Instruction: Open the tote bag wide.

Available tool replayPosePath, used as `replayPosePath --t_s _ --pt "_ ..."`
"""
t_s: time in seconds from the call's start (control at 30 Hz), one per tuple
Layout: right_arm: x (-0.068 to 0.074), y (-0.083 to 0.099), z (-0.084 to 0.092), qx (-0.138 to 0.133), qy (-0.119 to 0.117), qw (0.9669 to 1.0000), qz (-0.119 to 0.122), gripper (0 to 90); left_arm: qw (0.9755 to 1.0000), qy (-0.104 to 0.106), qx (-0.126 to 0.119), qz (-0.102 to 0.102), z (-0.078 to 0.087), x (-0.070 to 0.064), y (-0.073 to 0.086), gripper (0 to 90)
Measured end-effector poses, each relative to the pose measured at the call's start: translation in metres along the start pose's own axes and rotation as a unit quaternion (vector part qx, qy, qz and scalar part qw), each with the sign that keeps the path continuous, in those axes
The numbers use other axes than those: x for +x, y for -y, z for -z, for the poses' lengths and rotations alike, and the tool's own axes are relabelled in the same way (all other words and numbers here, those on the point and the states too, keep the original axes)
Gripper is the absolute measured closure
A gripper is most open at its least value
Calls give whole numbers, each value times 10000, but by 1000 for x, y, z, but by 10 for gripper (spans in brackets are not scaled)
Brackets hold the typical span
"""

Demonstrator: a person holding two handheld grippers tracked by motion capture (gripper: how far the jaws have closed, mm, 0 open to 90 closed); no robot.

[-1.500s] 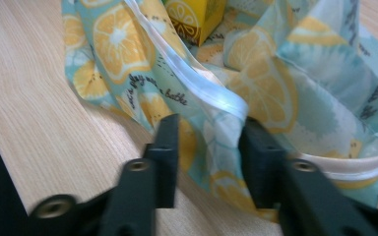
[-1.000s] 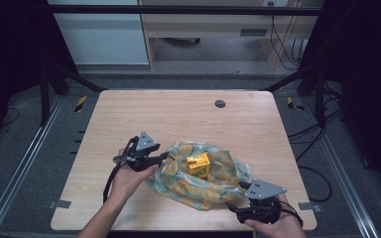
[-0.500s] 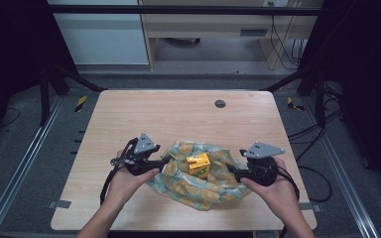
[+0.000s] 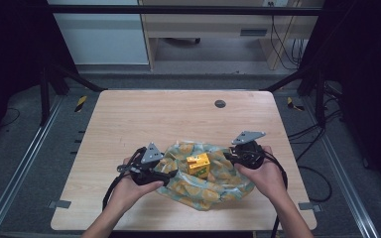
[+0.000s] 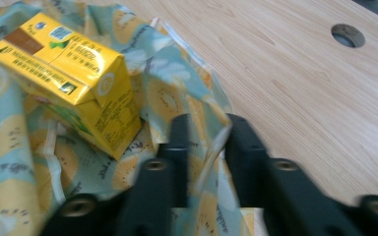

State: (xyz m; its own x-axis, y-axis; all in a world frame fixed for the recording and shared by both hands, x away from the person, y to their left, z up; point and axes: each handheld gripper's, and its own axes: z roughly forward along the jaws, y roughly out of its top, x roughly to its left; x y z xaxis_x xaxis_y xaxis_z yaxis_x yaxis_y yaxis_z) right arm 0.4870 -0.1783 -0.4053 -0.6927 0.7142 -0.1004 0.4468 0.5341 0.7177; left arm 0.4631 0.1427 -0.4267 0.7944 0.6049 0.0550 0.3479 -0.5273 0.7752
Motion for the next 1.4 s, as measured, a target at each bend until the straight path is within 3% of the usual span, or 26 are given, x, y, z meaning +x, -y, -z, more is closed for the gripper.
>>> replayPosePath --t_s 0.13,0.23,0.33,0.37,0.4,0.43,0.47,0.5,0.53,0.57,0.63,0.7,1.03,1.23,1.4 --pt "3 1 2 -45 -99 9999 83 864 10000 -9 -30 31 -9 1 1 190" --pt "5 1 4 -36 -145 9998 122 877 9998 173 -4 55 -16 -1 0 185" --pt "6 2 5 -54 -174 9998 126 885 9985 416 368 -33 -29 -7 5 209" --pt "6 2 5 -54 -174 9998 126 885 9985 416 368 -33 -29 -7 5 288" --pt "5 2 6 -72 -161 9998 118 893 9985 393 379 -69 -30 -8 6 427" --pt "4 3 6 -77 -141 9998 108 895 9986 378 368 -84 -30 -9 8 491" --pt "4 3 6 -77 -141 9998 108 895 9985 351 398 -102 -29 -9 10 491" --pt "3 3 6 -100 -134 9998 81 897 9985 279 429 -202 -27 -10 12 601" --pt "0 5 7 -130 -88 9999 24 900 9992 228 279 -200 -23 -14 18 779" --pt "0 5 7 -130 -88 9999 24 900 9992 228 279 -200 -23 -14 18 840" --pt "-4 7 6 -114 -36 9999 -37 900 9992 229 229 -214 -18 -18 24 876" --pt "-8 10 3 -88 13 9999 -96 900 9987 227 291 -348 -15 -22 28 890" --pt "-26 23 -12 -181 163 9991 -337 900 9988 198 306 -321 -6 -26 33 893" --pt "-33 29 -9 -107 249 9989 -379 900 9988 192 318 -332 -3 -27 35 895" --pt "-44 38 -9 -161 268 9977 -605 900 9988 195 369 -259 -2 -25 45 896"
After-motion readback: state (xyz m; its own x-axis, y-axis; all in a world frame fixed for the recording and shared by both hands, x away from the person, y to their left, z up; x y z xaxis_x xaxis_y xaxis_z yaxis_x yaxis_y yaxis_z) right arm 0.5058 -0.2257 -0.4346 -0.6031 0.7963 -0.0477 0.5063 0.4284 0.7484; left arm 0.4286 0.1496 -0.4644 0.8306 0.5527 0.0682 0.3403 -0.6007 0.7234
